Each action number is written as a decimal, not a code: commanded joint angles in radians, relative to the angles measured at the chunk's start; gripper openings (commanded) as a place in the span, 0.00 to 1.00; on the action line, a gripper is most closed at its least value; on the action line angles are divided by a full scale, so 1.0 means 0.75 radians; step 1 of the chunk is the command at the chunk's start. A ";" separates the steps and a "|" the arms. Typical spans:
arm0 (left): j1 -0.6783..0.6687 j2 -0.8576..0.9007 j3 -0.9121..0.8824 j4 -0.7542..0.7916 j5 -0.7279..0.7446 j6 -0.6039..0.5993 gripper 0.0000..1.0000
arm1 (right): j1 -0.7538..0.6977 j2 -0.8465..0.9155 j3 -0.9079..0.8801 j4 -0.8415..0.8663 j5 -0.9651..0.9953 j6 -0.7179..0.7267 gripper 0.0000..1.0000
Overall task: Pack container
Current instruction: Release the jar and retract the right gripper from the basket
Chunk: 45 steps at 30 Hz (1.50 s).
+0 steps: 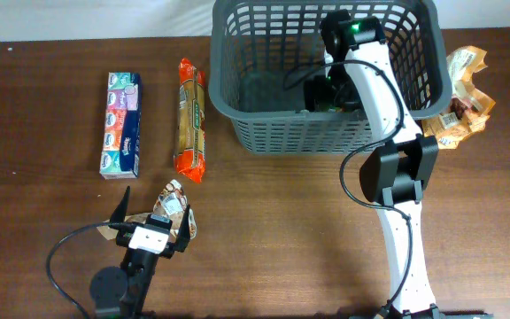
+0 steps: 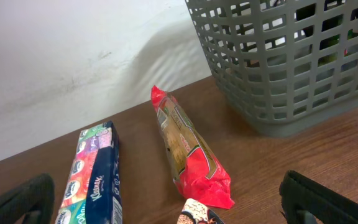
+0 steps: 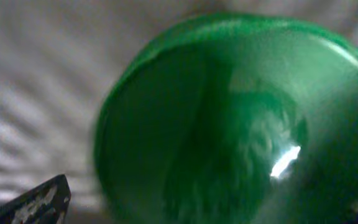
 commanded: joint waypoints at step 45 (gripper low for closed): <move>-0.006 0.002 -0.006 -0.006 0.006 0.015 0.99 | -0.974 -0.634 0.038 0.174 -0.247 -0.637 0.99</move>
